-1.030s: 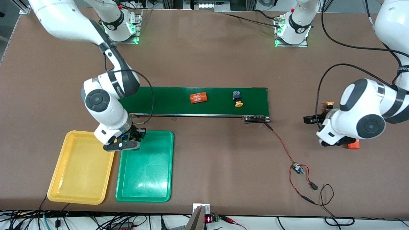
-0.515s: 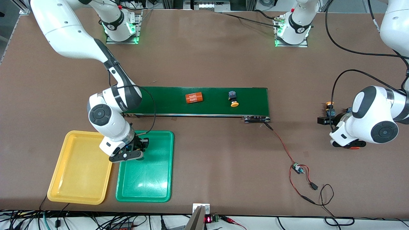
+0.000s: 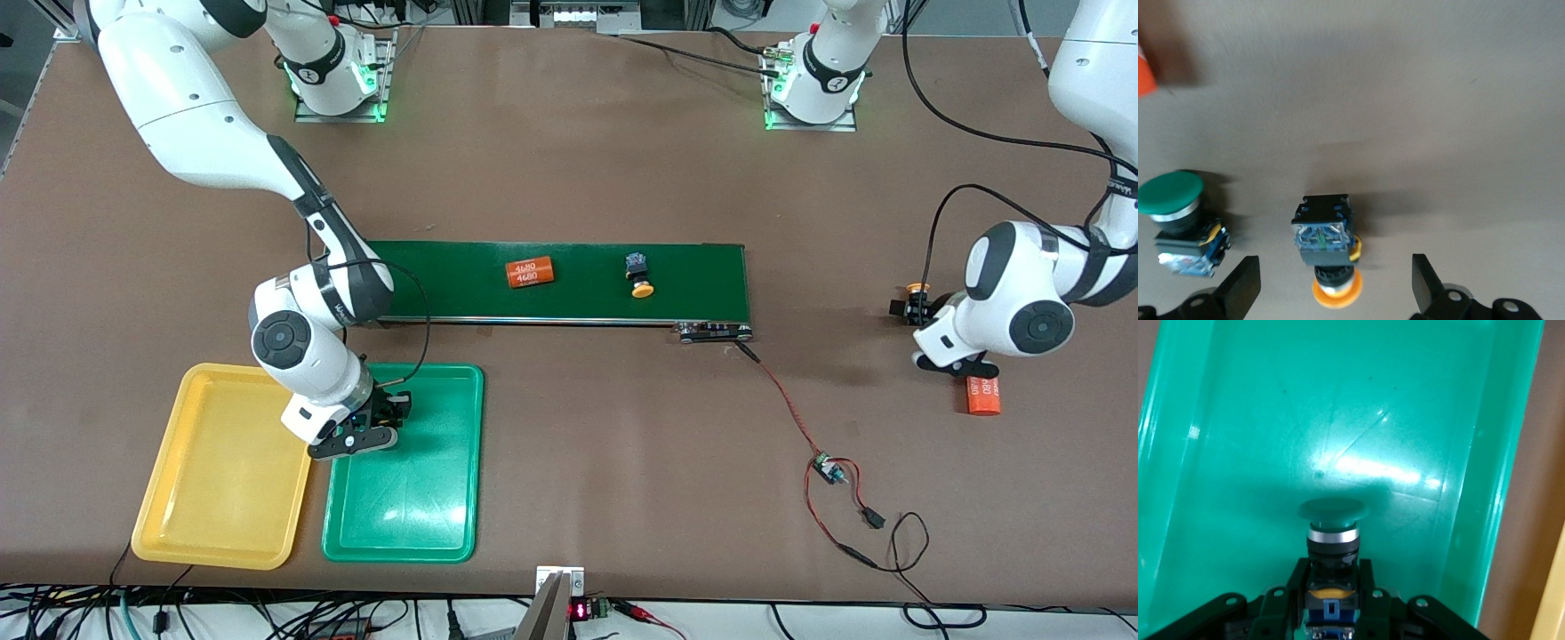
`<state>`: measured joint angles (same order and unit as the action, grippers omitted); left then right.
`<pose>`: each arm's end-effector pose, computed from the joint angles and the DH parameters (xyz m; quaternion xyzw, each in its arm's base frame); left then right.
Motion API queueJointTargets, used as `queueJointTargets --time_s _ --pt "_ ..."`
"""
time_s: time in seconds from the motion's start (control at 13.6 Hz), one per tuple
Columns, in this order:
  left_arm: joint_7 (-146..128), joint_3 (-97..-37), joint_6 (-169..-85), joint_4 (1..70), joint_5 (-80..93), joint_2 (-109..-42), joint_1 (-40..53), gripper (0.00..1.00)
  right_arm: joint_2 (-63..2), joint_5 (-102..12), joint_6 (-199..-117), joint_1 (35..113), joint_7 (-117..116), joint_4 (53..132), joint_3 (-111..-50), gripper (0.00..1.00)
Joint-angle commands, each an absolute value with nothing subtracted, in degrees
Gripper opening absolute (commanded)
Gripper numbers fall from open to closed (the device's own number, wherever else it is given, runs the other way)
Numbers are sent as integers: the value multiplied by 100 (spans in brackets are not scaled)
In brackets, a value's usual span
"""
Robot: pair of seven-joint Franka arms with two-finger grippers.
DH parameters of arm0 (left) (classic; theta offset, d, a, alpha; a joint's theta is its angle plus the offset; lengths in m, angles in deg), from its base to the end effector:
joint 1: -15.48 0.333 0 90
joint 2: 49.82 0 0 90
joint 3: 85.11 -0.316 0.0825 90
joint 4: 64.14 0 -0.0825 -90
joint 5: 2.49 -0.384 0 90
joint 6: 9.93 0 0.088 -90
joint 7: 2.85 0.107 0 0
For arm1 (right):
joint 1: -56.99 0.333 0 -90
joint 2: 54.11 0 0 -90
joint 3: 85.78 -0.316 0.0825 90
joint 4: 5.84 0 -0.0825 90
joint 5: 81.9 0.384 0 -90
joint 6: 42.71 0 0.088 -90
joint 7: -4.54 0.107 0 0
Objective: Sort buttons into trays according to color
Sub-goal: 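Lower the green button into the green tray while the left gripper grasps a dark button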
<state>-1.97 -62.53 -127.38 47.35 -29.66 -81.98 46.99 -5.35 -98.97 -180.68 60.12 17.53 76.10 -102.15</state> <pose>0.5627 0.1147 0.1831 -0.9760 0.0745 0.1953 0.0608 0.7125 0.2034 0.2142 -0.9911 -0.1038 -0.0814 0.0181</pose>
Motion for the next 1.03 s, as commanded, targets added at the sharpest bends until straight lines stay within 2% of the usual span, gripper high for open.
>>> queueJointTargets --time_s 0.0,0.07,0.15,0.22,0.37,0.59,0.96 --pt "137 -6445 -13401 5292 -2948 -7953 4694 100 -463 -9746 -18139 5963 1658 7484 -10256 77" --pt "146 -6463 -13552 5320 -2948 -7979 4694 92 -445 -9676 -18349 5954 1666 7528 -10256 86" --pt "155 -6463 -13570 5320 -2948 -8023 4703 63 -437 -9614 -18533 5945 1649 7563 -10256 93" --pt "146 -6463 -13571 5320 -2939 -8015 4703 41 -437 -9614 -18570 5937 1649 7615 -10256 95" --pt "146 -6454 -13518 5276 -2939 -7910 4703 18 -454 -9588 -18536 5945 1658 7607 -10256 95" --pt "137 -6349 -13387 5241 -2913 -7629 4633 9 -629 -9352 -18124 5989 1675 7581 -10300 95" --pt "49 -5420 -12999 5004 -1920 -7303 4273 10 -1217 -8876 -17132 6059 1710 7581 -10292 95"
